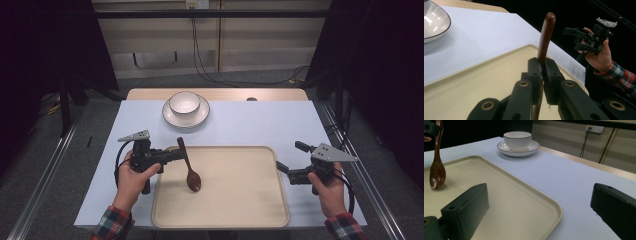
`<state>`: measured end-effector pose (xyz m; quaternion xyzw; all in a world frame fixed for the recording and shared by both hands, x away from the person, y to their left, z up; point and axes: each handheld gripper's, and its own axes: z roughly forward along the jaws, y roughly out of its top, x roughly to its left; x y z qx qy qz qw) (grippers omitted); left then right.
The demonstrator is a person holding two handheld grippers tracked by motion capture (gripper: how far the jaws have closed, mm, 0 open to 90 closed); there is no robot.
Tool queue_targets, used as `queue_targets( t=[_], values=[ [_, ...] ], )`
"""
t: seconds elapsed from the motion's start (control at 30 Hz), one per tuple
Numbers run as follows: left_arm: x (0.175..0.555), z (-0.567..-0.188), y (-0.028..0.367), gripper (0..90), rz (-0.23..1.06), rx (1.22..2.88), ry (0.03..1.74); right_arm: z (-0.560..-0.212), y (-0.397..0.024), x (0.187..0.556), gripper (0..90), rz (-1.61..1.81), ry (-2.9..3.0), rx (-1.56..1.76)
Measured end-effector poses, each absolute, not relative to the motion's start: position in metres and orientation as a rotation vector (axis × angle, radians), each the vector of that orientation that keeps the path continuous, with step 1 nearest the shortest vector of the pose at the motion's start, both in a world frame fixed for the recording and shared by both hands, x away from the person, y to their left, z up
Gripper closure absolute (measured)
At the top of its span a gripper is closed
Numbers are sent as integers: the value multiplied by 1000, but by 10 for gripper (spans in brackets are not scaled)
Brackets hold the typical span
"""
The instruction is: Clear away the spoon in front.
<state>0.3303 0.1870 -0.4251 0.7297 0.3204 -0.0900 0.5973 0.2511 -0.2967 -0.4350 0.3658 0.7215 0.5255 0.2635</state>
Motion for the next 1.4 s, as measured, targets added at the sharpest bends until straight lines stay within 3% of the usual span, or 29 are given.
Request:
queue_targets(
  t=[0.73, 1.4],
  values=[
    [326, -435, 176, 845, -286, 1691, 731, -436, -296, 252, 14, 1419, 1953, 979],
    [322, -440, 167, 781, -208, 1775, 710, -435, -296, 251, 14, 1418, 1959, 972]
  ],
)
